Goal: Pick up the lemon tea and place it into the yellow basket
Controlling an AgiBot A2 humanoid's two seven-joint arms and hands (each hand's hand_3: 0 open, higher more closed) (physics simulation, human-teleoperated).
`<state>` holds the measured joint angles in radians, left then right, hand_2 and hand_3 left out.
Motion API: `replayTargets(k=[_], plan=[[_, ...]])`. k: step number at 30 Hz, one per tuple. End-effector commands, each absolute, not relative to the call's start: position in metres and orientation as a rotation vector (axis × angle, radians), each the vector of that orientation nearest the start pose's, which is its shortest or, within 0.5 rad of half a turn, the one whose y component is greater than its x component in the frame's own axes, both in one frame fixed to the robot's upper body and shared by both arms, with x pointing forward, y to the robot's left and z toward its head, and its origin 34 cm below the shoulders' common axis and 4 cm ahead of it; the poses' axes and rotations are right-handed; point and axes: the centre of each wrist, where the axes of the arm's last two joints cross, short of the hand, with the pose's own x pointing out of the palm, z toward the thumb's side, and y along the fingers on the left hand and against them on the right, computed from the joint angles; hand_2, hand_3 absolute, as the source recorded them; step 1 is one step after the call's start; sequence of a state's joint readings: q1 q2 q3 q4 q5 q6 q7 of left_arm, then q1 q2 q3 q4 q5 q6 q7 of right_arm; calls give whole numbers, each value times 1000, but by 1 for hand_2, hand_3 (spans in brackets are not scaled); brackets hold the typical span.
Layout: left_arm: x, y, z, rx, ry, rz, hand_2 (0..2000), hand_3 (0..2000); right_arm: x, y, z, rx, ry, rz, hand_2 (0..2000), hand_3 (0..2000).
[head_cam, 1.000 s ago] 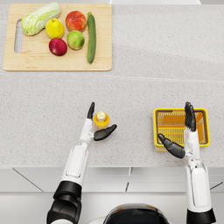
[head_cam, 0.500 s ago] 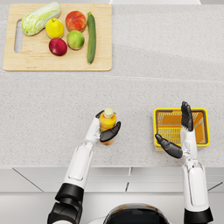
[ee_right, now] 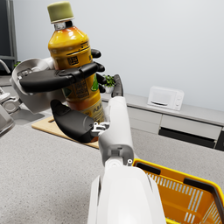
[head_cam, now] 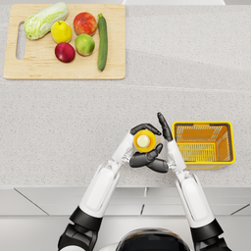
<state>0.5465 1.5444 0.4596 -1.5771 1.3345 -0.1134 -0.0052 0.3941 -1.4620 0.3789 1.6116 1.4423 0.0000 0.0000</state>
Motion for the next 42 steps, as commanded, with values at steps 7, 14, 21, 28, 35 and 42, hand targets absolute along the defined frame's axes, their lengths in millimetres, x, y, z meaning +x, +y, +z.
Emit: replayTargets(k=[7, 14, 21, 28, 35, 42], plan=[[276, 58, 246, 429, -394, -2168, 2000, 2000, 289, -100, 223, -436, -271, 2102, 2000, 980], [277, 86, 245, 440, -404, -2093, 0, 367, 293, -116, 236, -508, -268, 2186, 2000, 2000], [281, 210, 261, 398, -505, -1589, 0, 0, 290, -240, 267, -476, -450, 1610, 2000, 2000], [288, 217, 259, 369, -497, -1556, 0, 0, 285, -261, 236, -306, -348, 1532, 2000, 2000], [292, 215, 249, 334, -473, -1563, 0, 0, 306, -244, 209, -32, -36, 1695, 639, 1673], [312, 220, 283, 379, -546, -1526, 0, 0, 289, -222, 265, -374, -419, 1514, 0, 0]])
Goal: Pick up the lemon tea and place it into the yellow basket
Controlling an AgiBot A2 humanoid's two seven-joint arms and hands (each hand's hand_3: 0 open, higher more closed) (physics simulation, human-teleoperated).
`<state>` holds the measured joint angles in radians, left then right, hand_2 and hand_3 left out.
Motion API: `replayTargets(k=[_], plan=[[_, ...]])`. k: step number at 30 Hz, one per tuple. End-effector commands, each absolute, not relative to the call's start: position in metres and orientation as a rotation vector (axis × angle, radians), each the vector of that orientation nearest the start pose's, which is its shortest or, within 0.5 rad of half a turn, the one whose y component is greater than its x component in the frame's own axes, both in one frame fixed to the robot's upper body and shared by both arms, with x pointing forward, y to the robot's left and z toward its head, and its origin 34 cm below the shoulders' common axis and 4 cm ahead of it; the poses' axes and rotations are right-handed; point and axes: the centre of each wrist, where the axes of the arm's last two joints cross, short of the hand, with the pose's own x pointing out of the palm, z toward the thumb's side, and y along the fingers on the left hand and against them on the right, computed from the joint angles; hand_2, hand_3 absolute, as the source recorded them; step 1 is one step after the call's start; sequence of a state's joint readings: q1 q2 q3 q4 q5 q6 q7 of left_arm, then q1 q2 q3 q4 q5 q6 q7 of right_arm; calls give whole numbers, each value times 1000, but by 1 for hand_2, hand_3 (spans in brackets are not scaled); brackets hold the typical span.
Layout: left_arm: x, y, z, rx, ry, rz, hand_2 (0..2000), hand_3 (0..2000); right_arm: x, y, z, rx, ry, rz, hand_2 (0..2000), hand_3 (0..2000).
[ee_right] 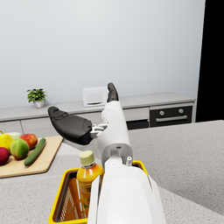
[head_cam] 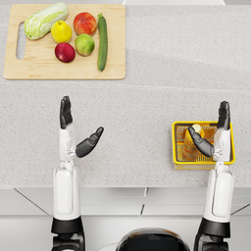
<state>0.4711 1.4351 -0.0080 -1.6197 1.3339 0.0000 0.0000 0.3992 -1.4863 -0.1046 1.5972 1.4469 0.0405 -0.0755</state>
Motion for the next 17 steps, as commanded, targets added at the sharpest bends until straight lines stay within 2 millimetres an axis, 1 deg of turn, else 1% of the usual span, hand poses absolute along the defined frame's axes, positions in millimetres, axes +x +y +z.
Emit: replayTargets(k=[1, 3, 5, 6, 7, 8, 11, 17], plan=[[316, 222, 293, 397, -567, -1516, 0, 0, 287, -221, 279, -431, -469, 1499, 0, 0], [321, 232, 309, 417, -599, -1480, 0, 0, 293, -226, 293, -481, -513, 1463, 0, 0], [325, 243, 308, 395, -598, -1443, 0, 0, 295, -235, 298, -491, -537, 1418, 0, 0], [326, 247, 304, 379, -591, -1430, 0, 0, 296, -239, 296, -483, -536, 1402, 0, 0], [326, 247, 294, 354, -570, -1432, 0, 0, 298, -241, 289, -460, -521, 1397, 0, 0], [323, 238, 293, 366, -567, -1460, 0, 0, 295, -234, 283, -455, -510, 1421, 0, 0], [325, 243, 289, 347, -560, -1444, 0, 0, 297, -239, 283, -452, -513, 1404, 0, 0], [326, 246, 287, 338, -557, -1436, 0, 0, 298, -241, 283, -450, -515, 1396, 0, 0]])
